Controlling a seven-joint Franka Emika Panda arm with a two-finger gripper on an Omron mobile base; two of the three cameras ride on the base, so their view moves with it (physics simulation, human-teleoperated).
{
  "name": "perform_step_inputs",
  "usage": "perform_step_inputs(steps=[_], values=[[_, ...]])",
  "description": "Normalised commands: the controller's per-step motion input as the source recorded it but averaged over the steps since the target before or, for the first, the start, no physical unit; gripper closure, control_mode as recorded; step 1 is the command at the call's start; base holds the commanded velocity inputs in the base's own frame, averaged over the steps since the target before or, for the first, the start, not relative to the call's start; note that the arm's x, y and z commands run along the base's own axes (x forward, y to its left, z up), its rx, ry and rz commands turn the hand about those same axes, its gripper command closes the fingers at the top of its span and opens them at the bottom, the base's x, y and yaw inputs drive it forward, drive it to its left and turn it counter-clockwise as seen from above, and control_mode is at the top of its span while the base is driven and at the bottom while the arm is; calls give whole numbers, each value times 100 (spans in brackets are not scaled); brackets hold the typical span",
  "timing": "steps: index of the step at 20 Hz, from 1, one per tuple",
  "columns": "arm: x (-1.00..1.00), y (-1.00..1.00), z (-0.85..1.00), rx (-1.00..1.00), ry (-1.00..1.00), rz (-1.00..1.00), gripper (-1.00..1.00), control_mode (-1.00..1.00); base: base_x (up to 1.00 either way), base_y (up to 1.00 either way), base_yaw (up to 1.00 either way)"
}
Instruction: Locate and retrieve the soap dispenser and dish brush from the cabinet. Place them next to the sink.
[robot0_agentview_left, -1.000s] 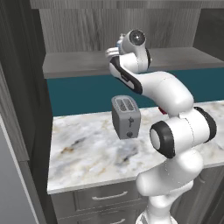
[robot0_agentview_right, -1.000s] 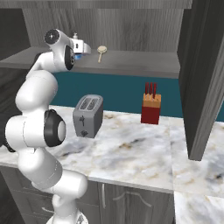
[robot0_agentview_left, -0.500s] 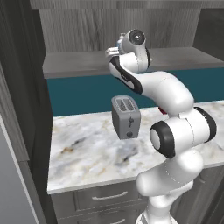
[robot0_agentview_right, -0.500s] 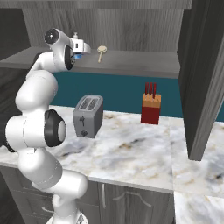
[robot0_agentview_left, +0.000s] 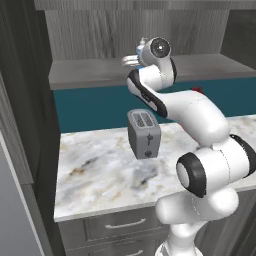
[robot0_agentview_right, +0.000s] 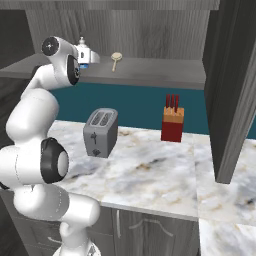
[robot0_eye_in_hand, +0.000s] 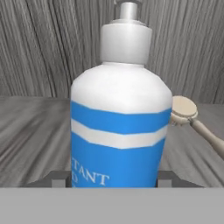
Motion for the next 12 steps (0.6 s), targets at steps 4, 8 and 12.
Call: perform_step_inputs(steps=[4, 8, 12], values=[[-55, 0, 2, 1, -5, -4, 100, -100, 0, 0, 0], [-58, -2, 24, 0, -6, 0, 100, -100, 0, 0, 0], [-62, 0, 33, 0, -9, 0, 100, -100, 0, 0, 0]])
